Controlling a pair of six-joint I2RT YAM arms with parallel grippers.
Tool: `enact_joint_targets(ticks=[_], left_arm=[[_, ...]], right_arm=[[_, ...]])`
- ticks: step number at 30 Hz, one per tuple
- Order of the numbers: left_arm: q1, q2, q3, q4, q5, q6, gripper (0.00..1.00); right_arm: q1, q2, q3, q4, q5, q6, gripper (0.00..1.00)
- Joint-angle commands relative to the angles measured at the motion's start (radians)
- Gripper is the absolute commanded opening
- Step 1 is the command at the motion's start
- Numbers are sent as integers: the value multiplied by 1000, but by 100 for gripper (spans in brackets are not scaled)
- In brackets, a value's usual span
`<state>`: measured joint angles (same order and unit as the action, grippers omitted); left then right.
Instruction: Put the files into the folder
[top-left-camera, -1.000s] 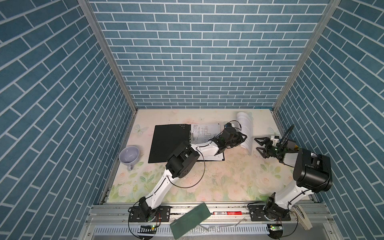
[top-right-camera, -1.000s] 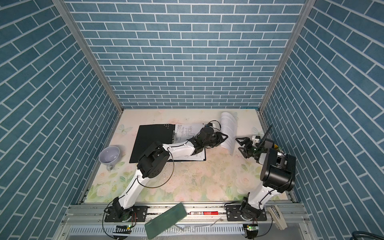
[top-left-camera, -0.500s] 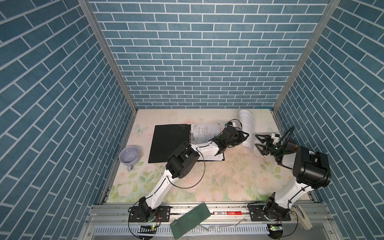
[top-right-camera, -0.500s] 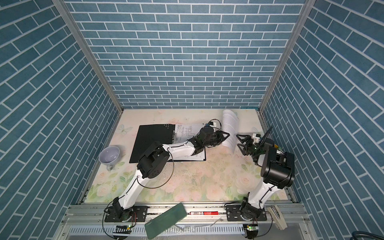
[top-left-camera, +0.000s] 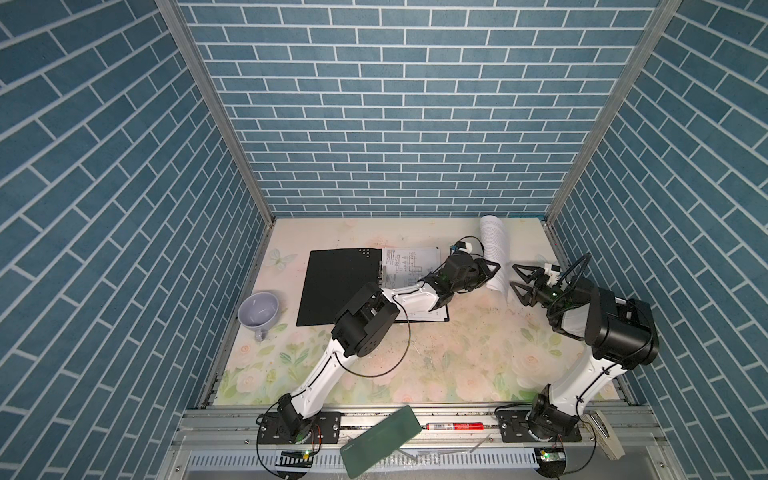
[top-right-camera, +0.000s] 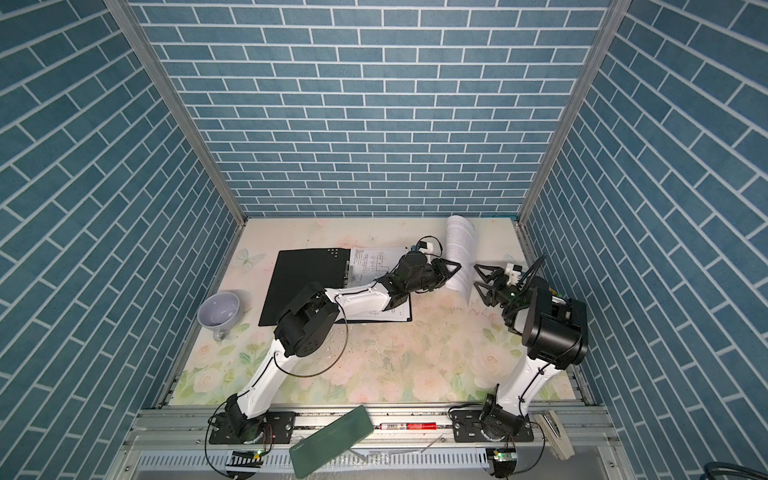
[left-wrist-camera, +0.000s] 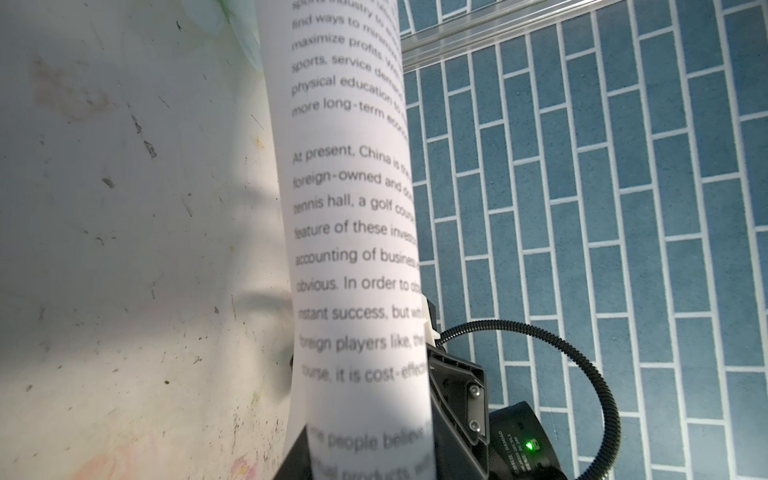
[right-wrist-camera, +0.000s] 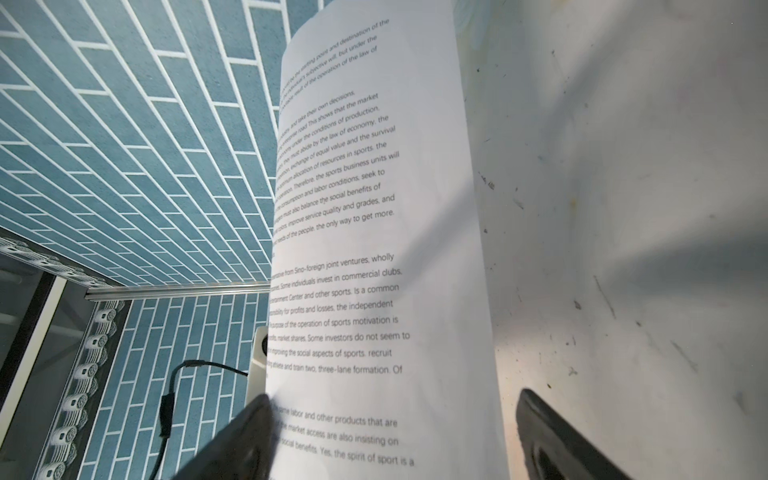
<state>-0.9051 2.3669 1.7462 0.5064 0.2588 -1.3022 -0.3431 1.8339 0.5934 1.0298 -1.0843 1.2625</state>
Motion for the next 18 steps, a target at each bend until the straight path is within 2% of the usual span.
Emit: enact_joint_targets(ticks=[1,10,18], left_arm=[[-6,-38,24,42,12,-6,39],[-7,-35,39,62,13,-18,38],[-17,-27,41,93,16,-42,38]], right_arm=[[1,19,-5,62,-31,68,92],[5,22,-2,105,-37,110,92],[12,82,13,342,-29,289,92]])
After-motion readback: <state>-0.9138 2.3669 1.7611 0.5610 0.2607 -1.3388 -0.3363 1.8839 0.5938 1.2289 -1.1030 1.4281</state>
